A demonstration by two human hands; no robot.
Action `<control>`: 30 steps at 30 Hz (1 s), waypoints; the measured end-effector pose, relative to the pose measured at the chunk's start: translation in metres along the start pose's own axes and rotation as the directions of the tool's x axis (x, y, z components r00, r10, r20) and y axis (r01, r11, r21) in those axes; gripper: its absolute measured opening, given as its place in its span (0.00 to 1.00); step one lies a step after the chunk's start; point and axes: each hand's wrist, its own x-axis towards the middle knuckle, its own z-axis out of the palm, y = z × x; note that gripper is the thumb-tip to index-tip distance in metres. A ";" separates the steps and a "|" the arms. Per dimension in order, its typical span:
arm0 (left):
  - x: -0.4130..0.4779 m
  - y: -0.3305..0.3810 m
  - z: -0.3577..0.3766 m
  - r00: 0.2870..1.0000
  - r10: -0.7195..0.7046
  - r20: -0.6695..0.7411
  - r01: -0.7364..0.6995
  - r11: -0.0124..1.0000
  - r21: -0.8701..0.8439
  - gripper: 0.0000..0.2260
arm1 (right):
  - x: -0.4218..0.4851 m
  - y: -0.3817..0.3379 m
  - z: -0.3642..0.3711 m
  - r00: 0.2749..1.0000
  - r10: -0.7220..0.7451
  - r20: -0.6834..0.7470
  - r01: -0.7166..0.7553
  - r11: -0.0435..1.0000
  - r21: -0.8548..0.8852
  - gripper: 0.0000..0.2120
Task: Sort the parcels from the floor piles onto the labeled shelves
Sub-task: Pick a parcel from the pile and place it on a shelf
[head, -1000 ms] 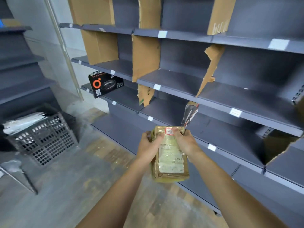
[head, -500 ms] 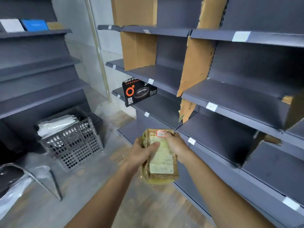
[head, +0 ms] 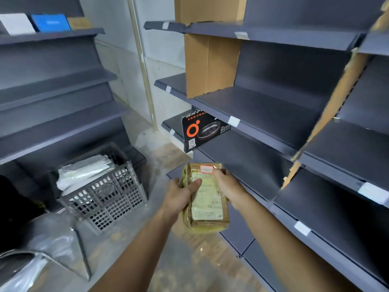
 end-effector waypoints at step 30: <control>0.403 0.097 -0.196 0.991 -0.007 0.137 -0.021 0.980 0.200 0.15 | 0.309 -0.166 0.239 0.991 0.103 -0.079 -0.082 0.967 0.240 0.30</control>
